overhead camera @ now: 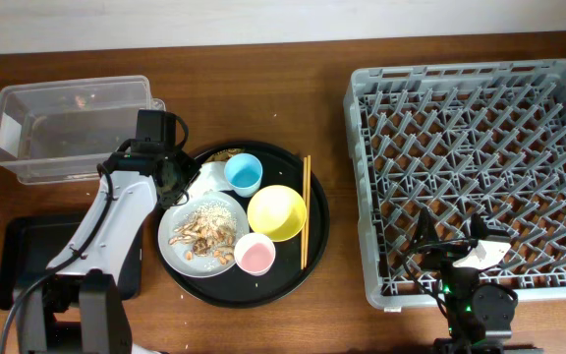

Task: Sort waste into correct bins and load items into the dishwasher rack
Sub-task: 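Carry the tissue with the left gripper and drop it into the clear bin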

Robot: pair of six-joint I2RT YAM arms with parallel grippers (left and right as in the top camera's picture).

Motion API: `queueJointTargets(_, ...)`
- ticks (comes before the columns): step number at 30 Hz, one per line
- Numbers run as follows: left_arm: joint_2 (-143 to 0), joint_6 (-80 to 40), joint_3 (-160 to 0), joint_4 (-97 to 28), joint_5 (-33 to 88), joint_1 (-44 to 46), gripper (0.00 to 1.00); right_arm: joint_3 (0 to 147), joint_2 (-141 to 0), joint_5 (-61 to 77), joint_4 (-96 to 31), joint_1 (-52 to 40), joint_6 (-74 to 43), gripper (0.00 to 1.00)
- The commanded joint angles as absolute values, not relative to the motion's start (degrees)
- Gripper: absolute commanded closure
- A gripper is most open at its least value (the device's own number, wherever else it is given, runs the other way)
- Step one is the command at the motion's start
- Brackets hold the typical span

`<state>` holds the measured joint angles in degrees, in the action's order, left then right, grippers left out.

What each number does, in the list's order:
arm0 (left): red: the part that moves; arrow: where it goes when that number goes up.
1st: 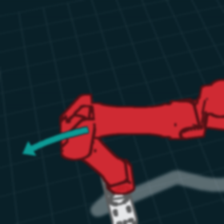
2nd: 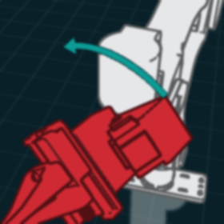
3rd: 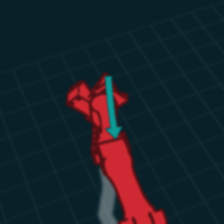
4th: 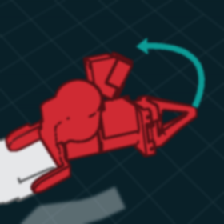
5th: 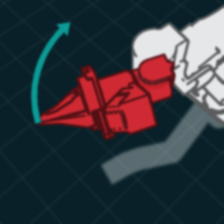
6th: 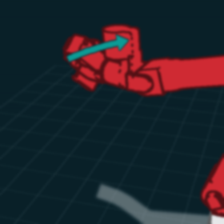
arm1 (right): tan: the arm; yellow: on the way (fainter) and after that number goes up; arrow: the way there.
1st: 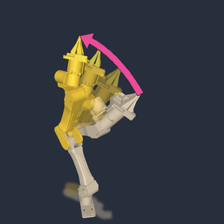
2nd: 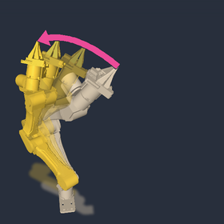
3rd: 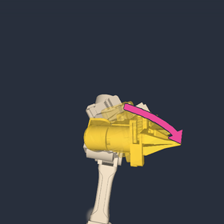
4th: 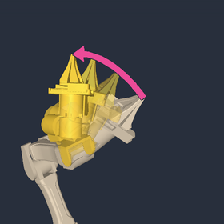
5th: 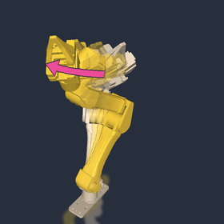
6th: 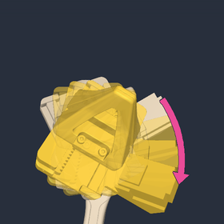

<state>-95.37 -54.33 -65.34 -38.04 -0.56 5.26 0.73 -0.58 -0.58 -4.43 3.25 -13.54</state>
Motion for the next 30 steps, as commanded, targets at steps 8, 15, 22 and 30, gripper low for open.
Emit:
queueJointTargets(8,-95.9,-54.59,-64.84,-38.2,-2.81,5.21,0.78,0.32,-0.25,-0.67,-4.69,3.4,-13.74,0.01)
queueJointTargets(15,-97.14,-54.41,-64.53,-38.15,-4.54,5.21,0.78,0.32,-0.25,-0.67,-4.69,3.4,-13.74,0.01)
queueJointTargets(22,-95.2,-54.39,-64.73,-38.44,-1.83,5.21,0.99,0.32,-0.25,-0.67,-4.69,3.4,-13.74,0.01)
queueJointTargets(30,-86.06,-54.41,-64.77,-44.49,3.29,5.19,0.99,0.32,-0.25,-0.67,-4.69,3.4,-13.74,0.01)
